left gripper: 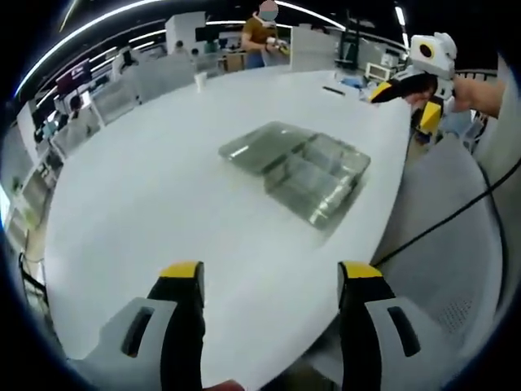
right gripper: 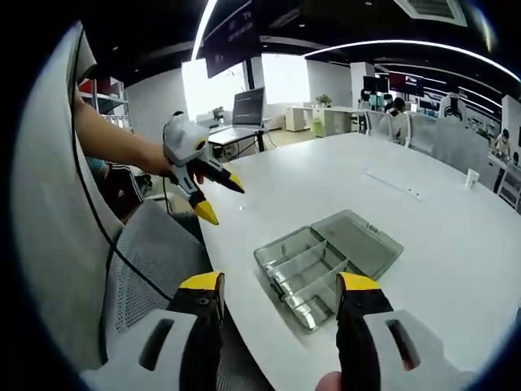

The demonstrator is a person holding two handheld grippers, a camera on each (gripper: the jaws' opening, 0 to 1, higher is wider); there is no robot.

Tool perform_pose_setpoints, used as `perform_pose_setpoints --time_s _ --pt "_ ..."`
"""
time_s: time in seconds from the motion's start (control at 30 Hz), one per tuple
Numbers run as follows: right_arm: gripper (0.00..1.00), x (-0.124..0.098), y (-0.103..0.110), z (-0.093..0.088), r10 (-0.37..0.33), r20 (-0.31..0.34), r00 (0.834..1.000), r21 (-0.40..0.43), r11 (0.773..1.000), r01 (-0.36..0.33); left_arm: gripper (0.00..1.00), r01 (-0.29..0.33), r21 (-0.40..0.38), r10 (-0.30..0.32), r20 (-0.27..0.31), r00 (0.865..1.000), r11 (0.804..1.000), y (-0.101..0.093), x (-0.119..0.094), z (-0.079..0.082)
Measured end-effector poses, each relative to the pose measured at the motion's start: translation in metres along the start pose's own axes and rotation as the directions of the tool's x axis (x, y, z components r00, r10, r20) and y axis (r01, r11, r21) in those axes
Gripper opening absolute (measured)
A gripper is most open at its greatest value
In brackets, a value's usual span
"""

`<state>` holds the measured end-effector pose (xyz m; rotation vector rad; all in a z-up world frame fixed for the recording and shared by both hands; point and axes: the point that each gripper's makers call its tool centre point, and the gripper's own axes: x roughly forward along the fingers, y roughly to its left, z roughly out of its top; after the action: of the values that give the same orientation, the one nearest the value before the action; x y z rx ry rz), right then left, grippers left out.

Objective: Insert the divider into the dual guide fixture by aligning both edges with the guide slots and pushing it downward to the bottom, including one-sided entry, uneven engagement, binding, and posture correction.

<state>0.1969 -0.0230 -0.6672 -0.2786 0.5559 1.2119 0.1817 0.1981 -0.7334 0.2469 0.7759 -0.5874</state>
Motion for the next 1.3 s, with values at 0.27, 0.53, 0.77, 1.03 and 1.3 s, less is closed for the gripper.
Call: perform_pose_setpoints --time_s 0.27,0.53,0.77,1.03,1.3 --pt "0.52 0.001 -0.003 -0.002 -0.003 -0.003 1.000 0.003 1.000 0.003 0.64 -0.008 0.011 0.009 -0.023 1.000 1.000 0.009 -0.001 -0.005" --pt "0.52 0.002 -0.006 -0.004 -0.002 -0.009 1.000 0.007 1.000 0.002 0.64 -0.003 0.025 0.004 -0.039 0.999 1.000 0.014 0.004 -0.008" --pt "0.52 0.002 -0.008 -0.004 -0.005 -0.012 1.000 0.010 1.000 0.005 0.63 0.004 0.052 -0.001 -0.057 0.998 0.999 0.021 0.007 -0.012" --pt "0.52 0.002 -0.009 -0.006 -0.009 -0.017 1.000 0.019 1.000 0.009 0.61 0.015 0.068 -0.009 -0.083 0.996 0.998 0.030 0.009 -0.022" --pt "0.52 0.002 -0.008 -0.010 -0.012 -0.024 1.000 0.026 1.000 0.012 0.59 0.016 0.084 -0.007 -0.111 0.994 0.996 0.046 0.009 -0.030"
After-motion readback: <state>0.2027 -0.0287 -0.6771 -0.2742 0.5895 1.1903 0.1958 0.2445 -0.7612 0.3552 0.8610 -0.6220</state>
